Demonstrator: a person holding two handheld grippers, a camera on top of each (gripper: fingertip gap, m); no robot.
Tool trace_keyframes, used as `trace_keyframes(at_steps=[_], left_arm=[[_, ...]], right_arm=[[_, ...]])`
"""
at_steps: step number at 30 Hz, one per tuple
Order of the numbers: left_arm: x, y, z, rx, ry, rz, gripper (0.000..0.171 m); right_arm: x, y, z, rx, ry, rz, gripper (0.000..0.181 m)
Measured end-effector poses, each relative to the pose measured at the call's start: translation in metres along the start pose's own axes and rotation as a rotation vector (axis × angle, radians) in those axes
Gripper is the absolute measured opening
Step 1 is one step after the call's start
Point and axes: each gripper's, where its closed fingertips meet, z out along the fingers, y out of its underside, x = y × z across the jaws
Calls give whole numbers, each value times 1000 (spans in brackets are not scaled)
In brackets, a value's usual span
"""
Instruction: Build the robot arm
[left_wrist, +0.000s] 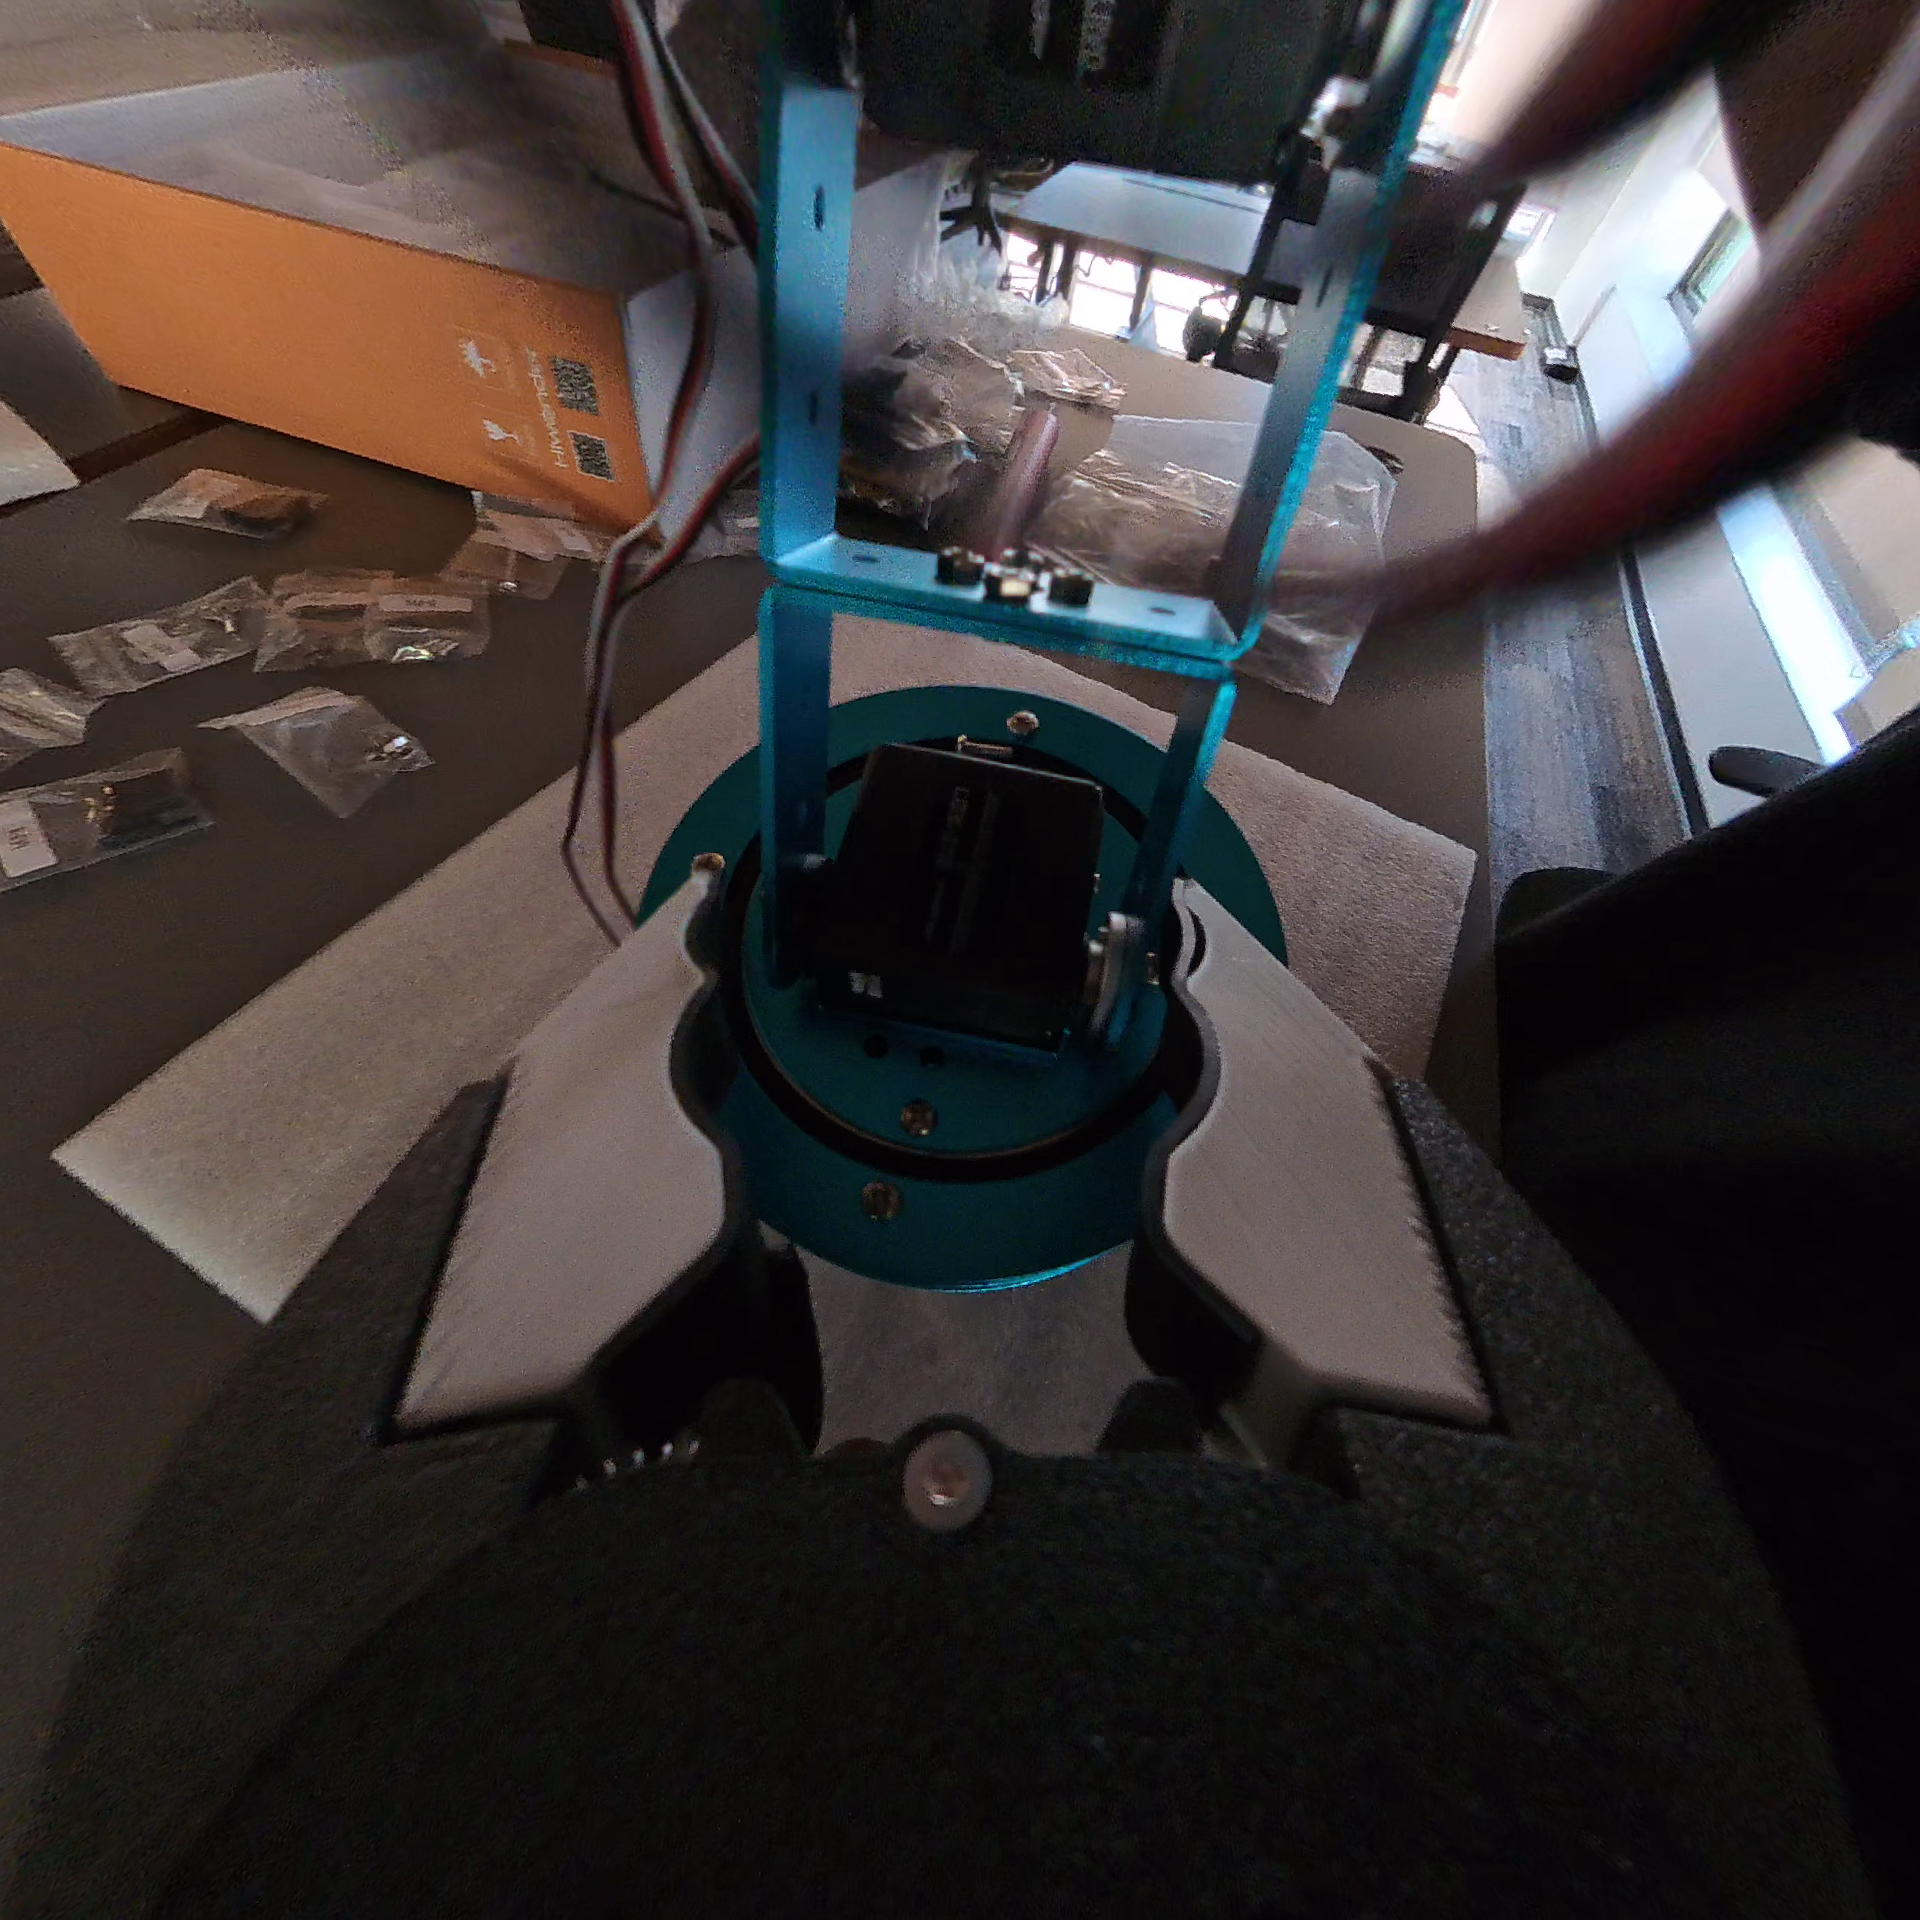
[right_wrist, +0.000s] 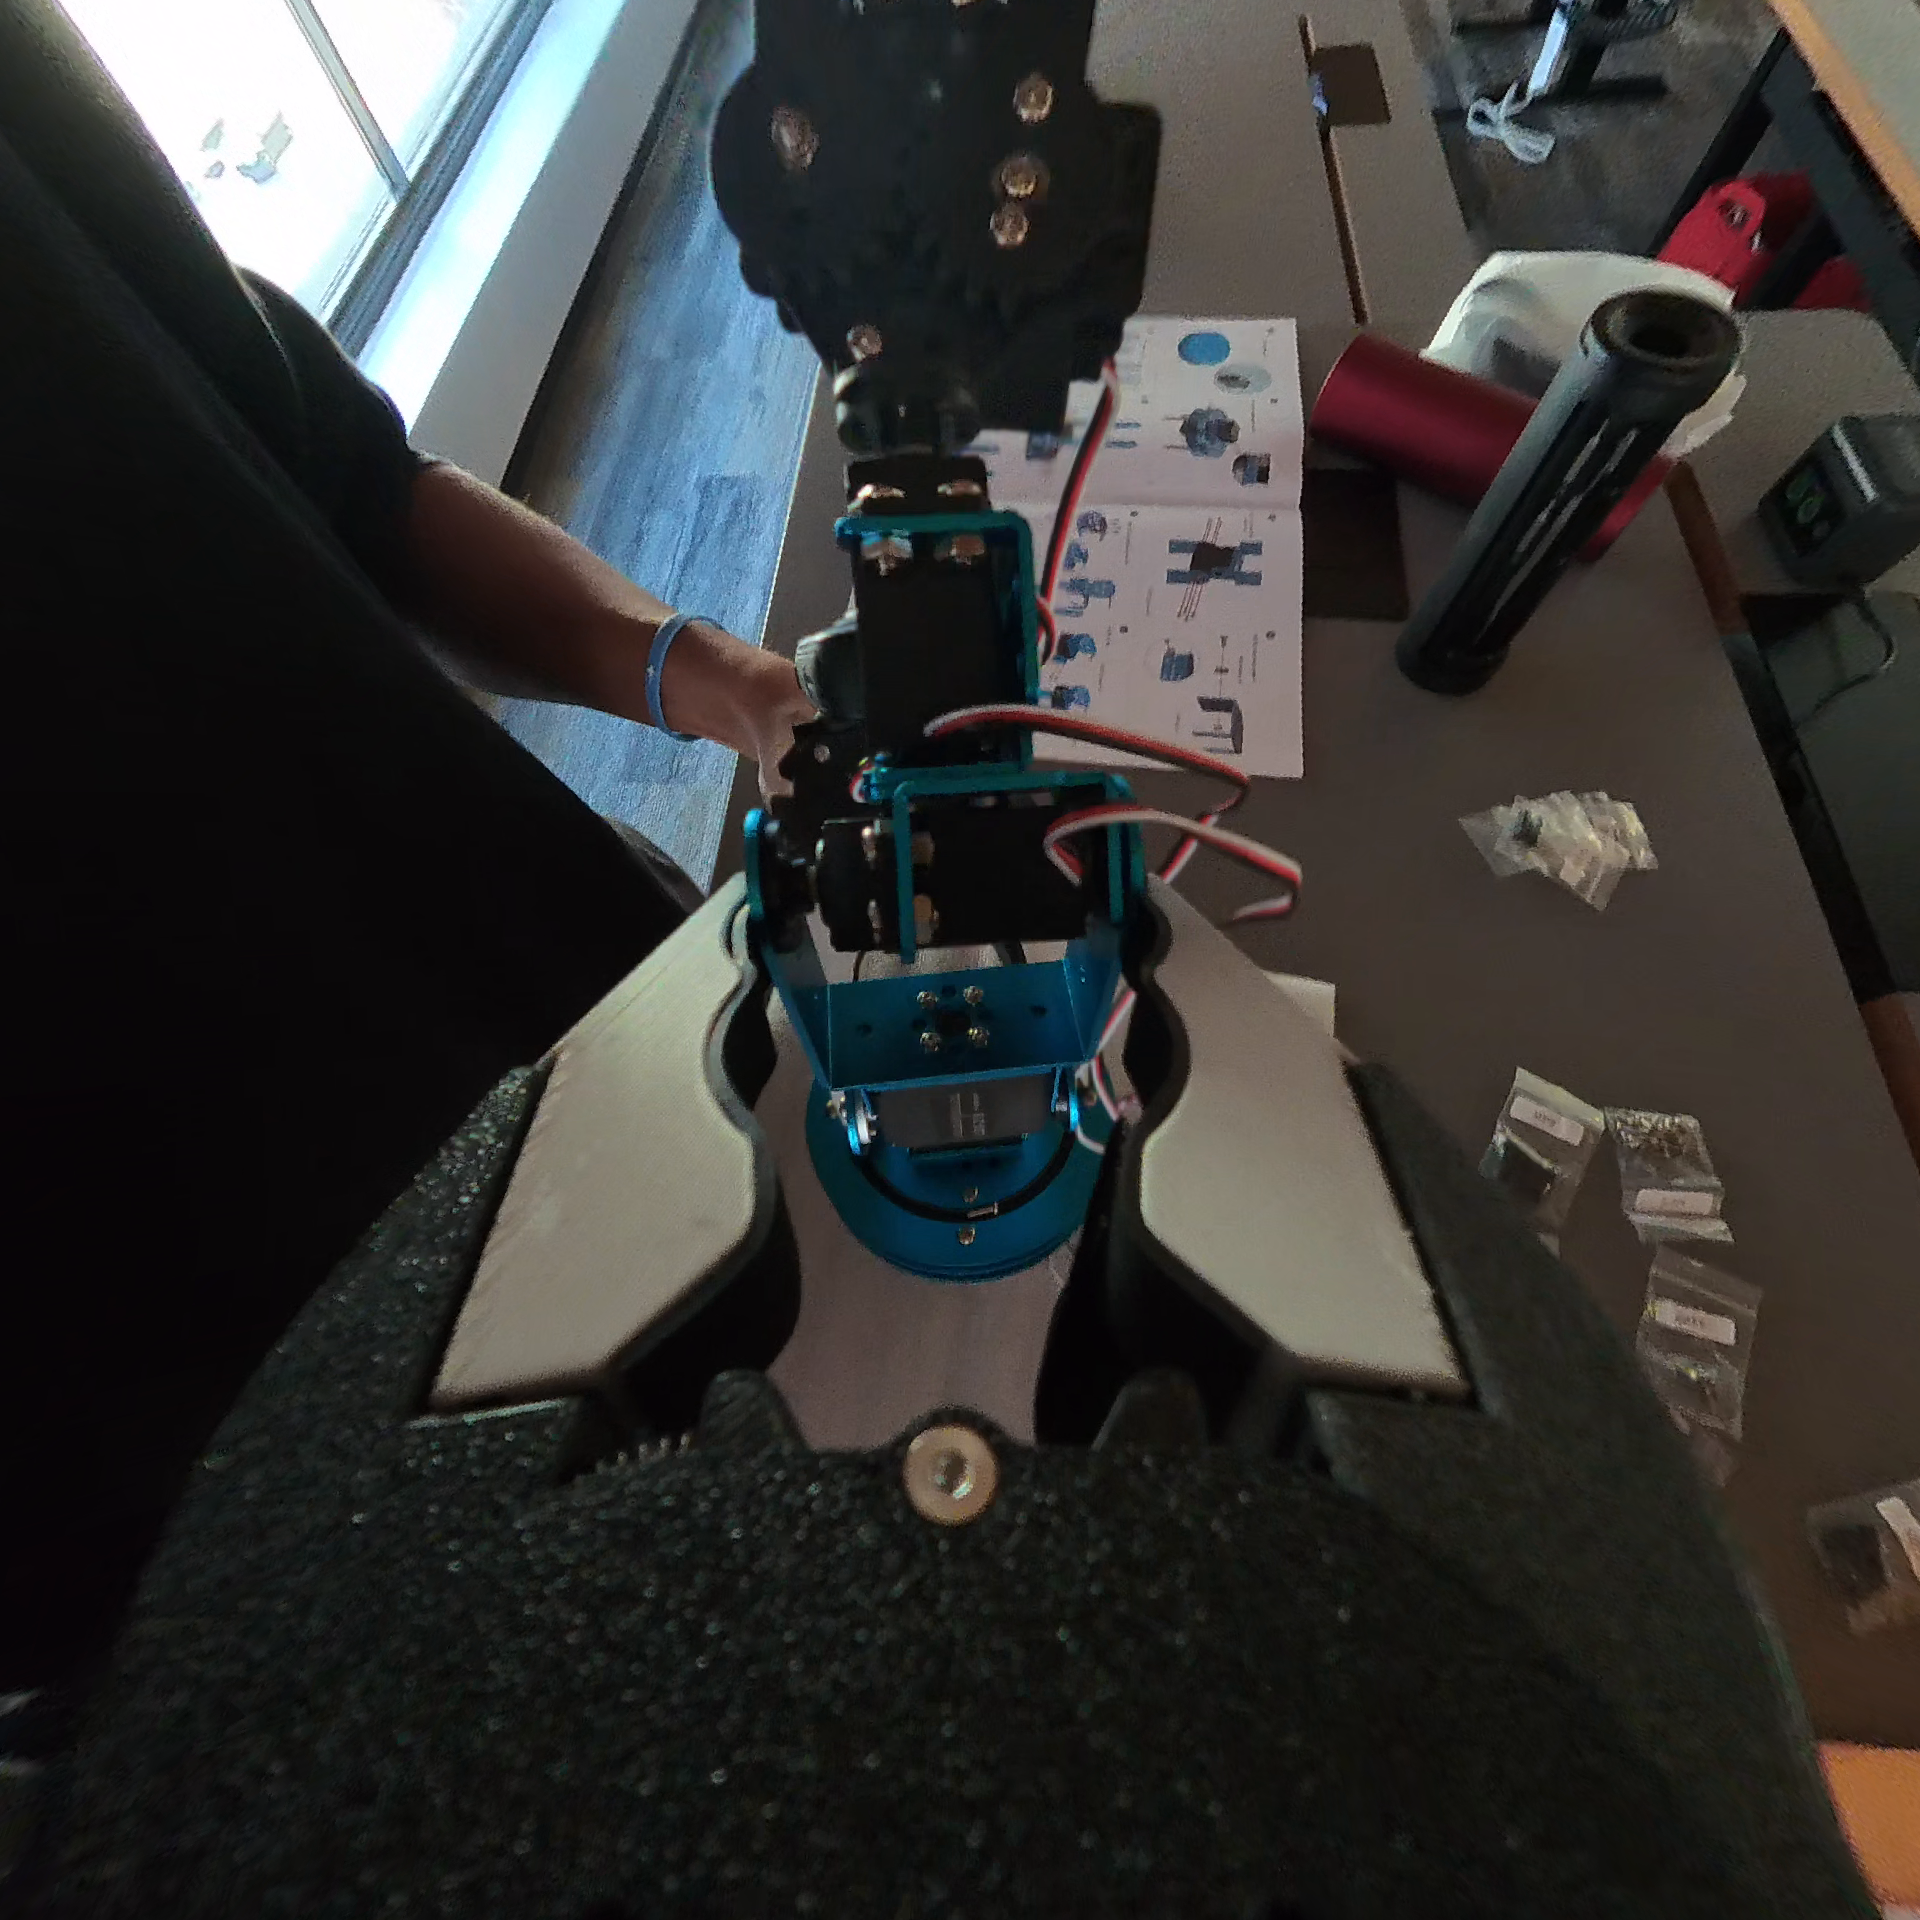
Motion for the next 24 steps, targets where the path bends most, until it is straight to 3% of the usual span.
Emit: trace_keyframes(at_steps=[4,8,9,11,14,19,24], left_arm=[[4,3,7,-35,20,29,79],[6,3,9,-38,28,28,76],[8,0,8,-26,39,7,83],[13,-12,3,30,64,-41,88],[21,-35,-12,155,88,-75,83],[21,-37,-28,198,84,-134,83],[31,-58,-43,301,111,-166,79]], right_arm=[[3,23,-19,-67,11,45,67],[-2,34,-32,34,7,56,67],[-3,36,-34,52,10,51,67],[-6,37,-36,68,19,48,67],[-8,37,-36,88,24,35,67],[-9,37,-36,99,30,19,67],[-9,38,-36,85,30,19,67]])
